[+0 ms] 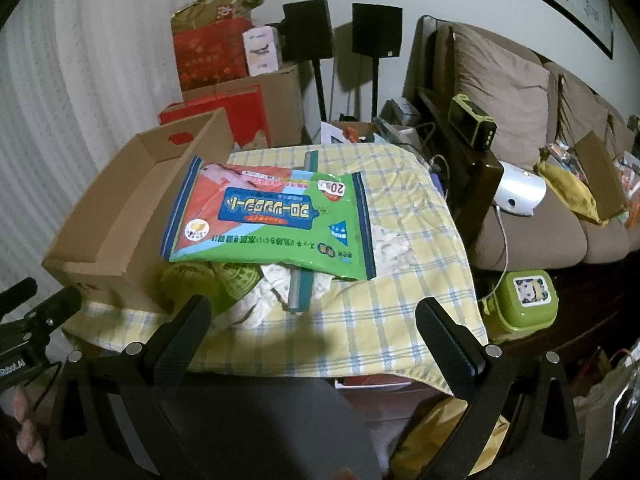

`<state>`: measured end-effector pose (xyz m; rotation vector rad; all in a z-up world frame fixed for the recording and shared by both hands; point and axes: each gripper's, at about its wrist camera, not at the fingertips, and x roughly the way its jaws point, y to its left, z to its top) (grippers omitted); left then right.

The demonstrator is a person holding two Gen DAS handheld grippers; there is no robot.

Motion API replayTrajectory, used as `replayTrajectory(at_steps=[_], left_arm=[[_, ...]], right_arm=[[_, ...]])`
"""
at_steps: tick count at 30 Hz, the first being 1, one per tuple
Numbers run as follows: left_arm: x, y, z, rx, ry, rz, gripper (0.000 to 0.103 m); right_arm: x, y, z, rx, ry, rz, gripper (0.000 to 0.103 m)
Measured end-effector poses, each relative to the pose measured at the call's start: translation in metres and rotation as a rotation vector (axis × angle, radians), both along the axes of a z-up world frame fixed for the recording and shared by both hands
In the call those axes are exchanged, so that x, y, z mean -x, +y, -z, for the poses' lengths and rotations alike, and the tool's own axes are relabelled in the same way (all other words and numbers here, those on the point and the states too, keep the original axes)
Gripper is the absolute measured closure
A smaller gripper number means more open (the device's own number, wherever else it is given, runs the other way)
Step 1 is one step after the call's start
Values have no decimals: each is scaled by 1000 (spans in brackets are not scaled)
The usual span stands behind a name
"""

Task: Organize objects
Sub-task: 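Move the right tool toward the green wipes packet on the table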

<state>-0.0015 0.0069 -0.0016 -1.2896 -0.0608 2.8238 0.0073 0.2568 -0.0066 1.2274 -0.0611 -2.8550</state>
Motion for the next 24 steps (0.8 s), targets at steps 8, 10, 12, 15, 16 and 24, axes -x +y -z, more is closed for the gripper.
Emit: replayTrajectory(at_steps=[8, 10, 12, 15, 16, 24], left_arm=[[4, -2, -2, -62, 12, 52, 0], [5, -3, -2, -83, 12, 62, 0], [6, -4, -2, -99, 14, 70, 0], [7, -4, -1, -135, 6, 88, 0], [8, -5, -1, -152, 0, 93, 0], [14, 0, 0, -221, -1, 106, 0]], right_arm=[[0, 1, -1, 8, 1, -7, 0], [1, 2, 0, 8, 0, -8, 0], [0, 2, 0, 8, 3, -7, 0], [1, 3, 0, 9, 5, -9, 0], [2, 4, 1, 11, 5, -11, 0], [11, 32, 11, 146, 5, -14, 0]])
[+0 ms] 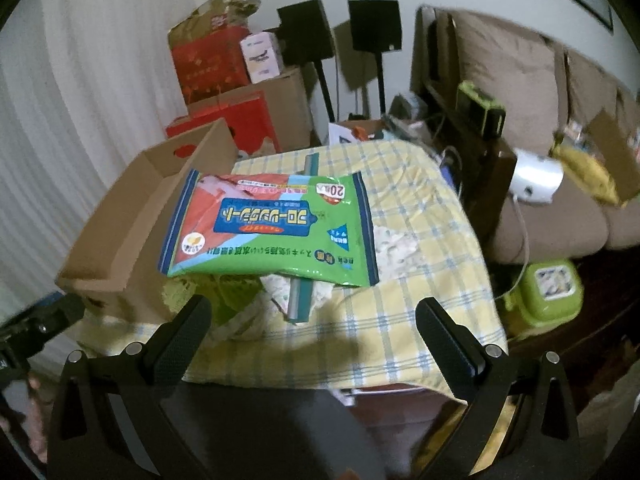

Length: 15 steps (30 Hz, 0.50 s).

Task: Organize objects
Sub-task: 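Move the right tool toward the green wipes packet on the table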

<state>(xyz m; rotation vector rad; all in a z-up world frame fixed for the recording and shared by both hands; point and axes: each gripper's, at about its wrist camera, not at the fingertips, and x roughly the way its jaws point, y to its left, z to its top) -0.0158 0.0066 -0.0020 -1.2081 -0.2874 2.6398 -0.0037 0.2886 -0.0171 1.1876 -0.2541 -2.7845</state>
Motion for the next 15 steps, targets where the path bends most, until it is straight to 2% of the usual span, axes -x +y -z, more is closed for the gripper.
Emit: replayTrajectory(at_steps=[4, 7, 10, 15], left_arm=[[9, 9, -2, -55, 7, 40, 0], [18, 18, -7, -60, 18, 63, 0], [34, 27, -11, -71, 11, 84, 5], [64, 42, -14, -63, -13, 116, 11]], right_arm=[[4, 24, 7, 128, 33, 10, 1], [9, 40, 10, 199, 75, -25, 1], [24, 54, 16, 221, 34, -30, 4], [51, 85, 32, 377, -25, -22, 14]])
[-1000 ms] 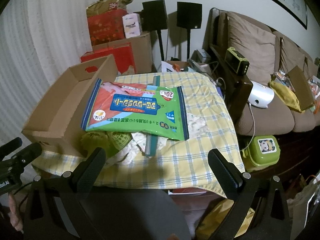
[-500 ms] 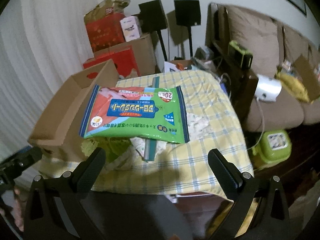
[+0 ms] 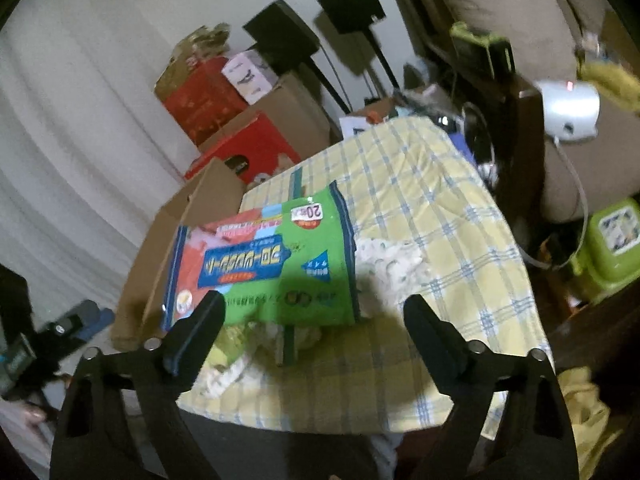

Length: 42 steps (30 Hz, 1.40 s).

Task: Organize objects
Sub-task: 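Move the right tool toward the green wipes packet on the table, then grasp the green wipes packet with the right tool and lift it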

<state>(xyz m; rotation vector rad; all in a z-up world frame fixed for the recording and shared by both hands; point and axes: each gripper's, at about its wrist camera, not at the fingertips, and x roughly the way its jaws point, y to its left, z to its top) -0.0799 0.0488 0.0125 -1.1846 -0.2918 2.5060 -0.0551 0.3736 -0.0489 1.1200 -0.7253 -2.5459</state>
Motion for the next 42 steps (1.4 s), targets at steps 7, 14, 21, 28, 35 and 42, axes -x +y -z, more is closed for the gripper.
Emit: replayTrajectory(at_steps=[7, 14, 21, 28, 35, 42], left_arm=[[38, 13, 7, 59, -73, 60, 29], [60, 21, 11, 118, -150, 110, 47], [74, 36, 17, 199, -191, 134, 47], [80, 45, 29, 225, -235, 148, 47], [87, 51, 36, 237, -264, 159, 32], [90, 61, 47, 216, -295, 177, 39]], right_arm=[[36, 12, 13, 18, -20, -37, 23], [60, 6, 28, 17, -61, -60, 23], [75, 2, 45, 19, -105, -45, 26], [86, -12, 59, -113, -148, -63, 38], [91, -27, 59, -327, -138, -61, 43], [93, -28, 61, -338, -131, -65, 43]])
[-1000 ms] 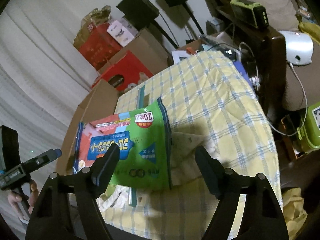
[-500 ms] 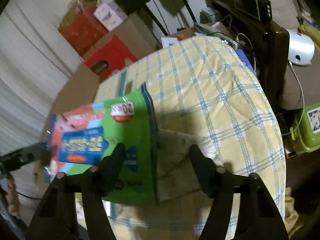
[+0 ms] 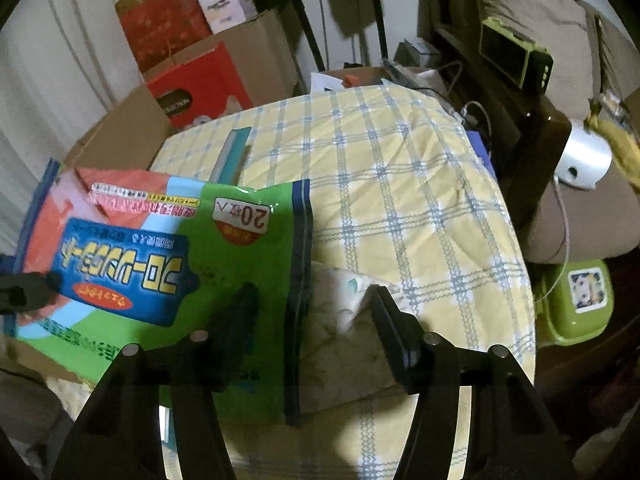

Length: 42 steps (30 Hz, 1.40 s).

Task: Organize objects
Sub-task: 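Grasp the green wipes packet with the right tool and lift it, then carry the wipes packet over the cardboard box and release it inside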

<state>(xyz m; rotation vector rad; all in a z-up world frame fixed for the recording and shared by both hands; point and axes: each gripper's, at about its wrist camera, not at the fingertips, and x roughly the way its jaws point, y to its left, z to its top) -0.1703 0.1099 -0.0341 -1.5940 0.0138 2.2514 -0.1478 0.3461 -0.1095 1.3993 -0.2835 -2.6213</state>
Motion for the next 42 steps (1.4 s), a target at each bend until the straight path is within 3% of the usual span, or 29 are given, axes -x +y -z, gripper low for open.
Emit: replayTrajectory(at_steps=[1, 4, 7, 14, 17, 25, 28, 29, 30, 35, 38, 42], left_arm=[[1, 1, 1, -3, -1, -3, 52], [2, 2, 3, 17, 3, -12, 63], [2, 2, 5, 24, 11, -10, 65], [2, 6, 7, 32, 8, -10, 65], [3, 8, 8, 28, 10, -12, 65], [2, 12, 5, 18, 24, -9, 72], [1, 8, 1, -33, 12, -13, 78], [1, 8, -1, -43, 13, -12, 81], [1, 9, -3, -59, 12, -1, 81], [-3, 21, 3, 25, 19, -1, 80], [-3, 24, 5, 48, 33, 7, 80], [-7, 29, 10, 106, 73, 19, 78]], right_arm=[[-1, 3, 0, 33, -4, 1, 43], [2, 19, -1, 192, -30, 12, 43], [6, 34, 2, 321, -48, 24, 43], [14, 29, 4, 433, -66, -61, 42], [13, 15, -2, 413, -45, -129, 41], [4, 3, -23, 355, -3, -137, 44], [1, 0, -37, 338, 21, -154, 47], [-1, -3, -42, 335, 35, -168, 63], [-2, -6, -46, 351, 46, -195, 70], [-2, -10, -41, 198, 14, -135, 63], [-3, 10, -31, 201, 5, -71, 50], [0, 36, -17, 245, -12, -6, 45]])
